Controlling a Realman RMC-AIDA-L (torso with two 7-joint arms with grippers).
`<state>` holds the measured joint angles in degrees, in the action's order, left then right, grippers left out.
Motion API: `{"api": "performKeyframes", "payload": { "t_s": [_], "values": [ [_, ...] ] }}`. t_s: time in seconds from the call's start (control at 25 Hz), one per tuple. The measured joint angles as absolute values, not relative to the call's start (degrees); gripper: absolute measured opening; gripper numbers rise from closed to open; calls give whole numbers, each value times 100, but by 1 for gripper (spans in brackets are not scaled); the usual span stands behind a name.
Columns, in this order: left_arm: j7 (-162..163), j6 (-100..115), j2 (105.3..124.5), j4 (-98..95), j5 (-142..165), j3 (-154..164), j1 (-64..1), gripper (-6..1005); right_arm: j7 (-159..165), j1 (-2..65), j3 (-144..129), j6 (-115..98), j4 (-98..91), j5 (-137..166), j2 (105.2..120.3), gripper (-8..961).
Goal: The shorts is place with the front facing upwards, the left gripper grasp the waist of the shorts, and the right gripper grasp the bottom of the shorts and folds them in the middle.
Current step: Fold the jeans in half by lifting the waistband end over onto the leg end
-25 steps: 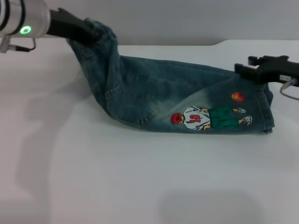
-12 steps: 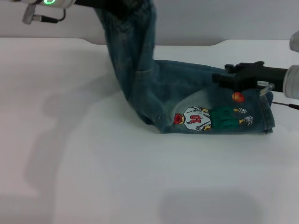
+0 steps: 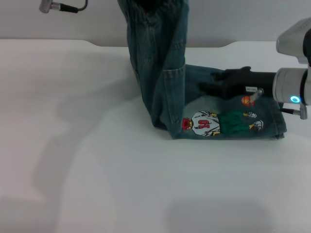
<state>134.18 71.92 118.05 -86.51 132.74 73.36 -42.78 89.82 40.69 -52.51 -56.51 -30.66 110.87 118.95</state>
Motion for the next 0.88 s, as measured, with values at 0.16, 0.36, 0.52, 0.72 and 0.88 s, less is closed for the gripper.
{"api": "performKeyframes", "payload": {
  "t_s": [0.16, 0.36, 0.52, 0.72, 0.88],
  "values": [
    [13490, 7205, 11808, -8757, 13271, 7419, -4280, 75, 8961, 4115, -5365, -5631, -3065, 10864, 11897, 500],
    [13554, 7250, 11810, -8847, 13271, 7431, -4280, 78, 8969, 4195, -5529, -5653, -3055, 10854, 11900, 500],
    [13609, 7288, 11812, -8938, 13271, 7473, -4273, 80, 8995, 4241, -5741, -5665, -3044, 10854, 11900, 500],
    [13659, 7295, 11812, -9066, 13273, 7569, -4243, 83, 9069, 4291, -5875, -5776, -3027, 10854, 11900, 499],
    [13666, 7294, 11812, -9067, 13282, 7588, -4235, 86, 9110, 4349, -5887, -5998, -3025, 10854, 11900, 499]
  ]
}}
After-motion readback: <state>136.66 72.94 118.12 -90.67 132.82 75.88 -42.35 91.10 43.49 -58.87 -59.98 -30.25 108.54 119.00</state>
